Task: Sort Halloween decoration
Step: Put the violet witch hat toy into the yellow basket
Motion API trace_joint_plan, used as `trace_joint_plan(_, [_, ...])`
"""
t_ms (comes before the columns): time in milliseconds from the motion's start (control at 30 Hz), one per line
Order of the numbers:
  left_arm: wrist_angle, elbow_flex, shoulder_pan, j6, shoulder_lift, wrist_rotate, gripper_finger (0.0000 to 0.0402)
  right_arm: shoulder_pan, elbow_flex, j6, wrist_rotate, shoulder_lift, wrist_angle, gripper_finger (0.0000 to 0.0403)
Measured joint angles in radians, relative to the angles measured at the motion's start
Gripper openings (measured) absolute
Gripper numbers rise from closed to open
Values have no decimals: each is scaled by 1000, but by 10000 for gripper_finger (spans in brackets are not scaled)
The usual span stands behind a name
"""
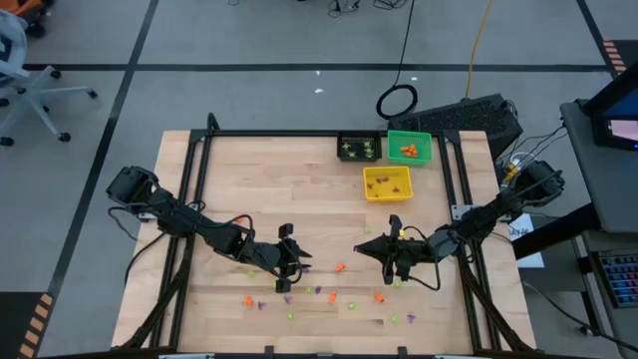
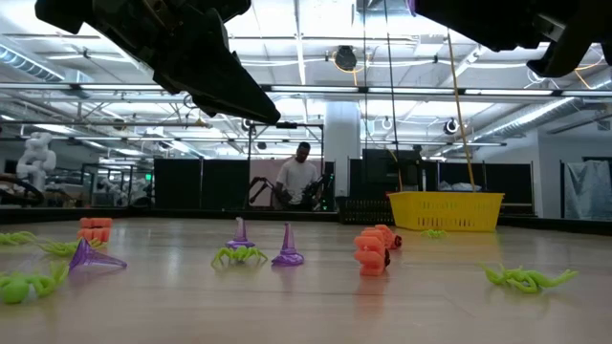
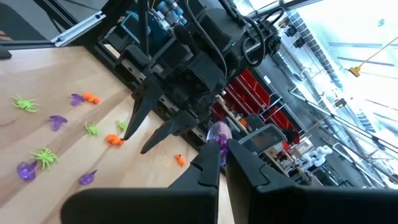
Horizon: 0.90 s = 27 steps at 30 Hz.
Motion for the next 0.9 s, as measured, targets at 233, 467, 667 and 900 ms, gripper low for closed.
trace_joint_plan(233, [0,0,0,0,0,0,114,0,0,21,0,0,-12,0])
trace_joint_plan(467, [0,0,0,0,0,0,114,0,0,52,0,0,-19,0])
trace_joint_plan(667, [0,0,0,0,0,0,114,0,0,100,5,0,-18,0])
trace_joint_plan(900, [0,0,0,0,0,0,114,-8,0,242,32,0,-10,0])
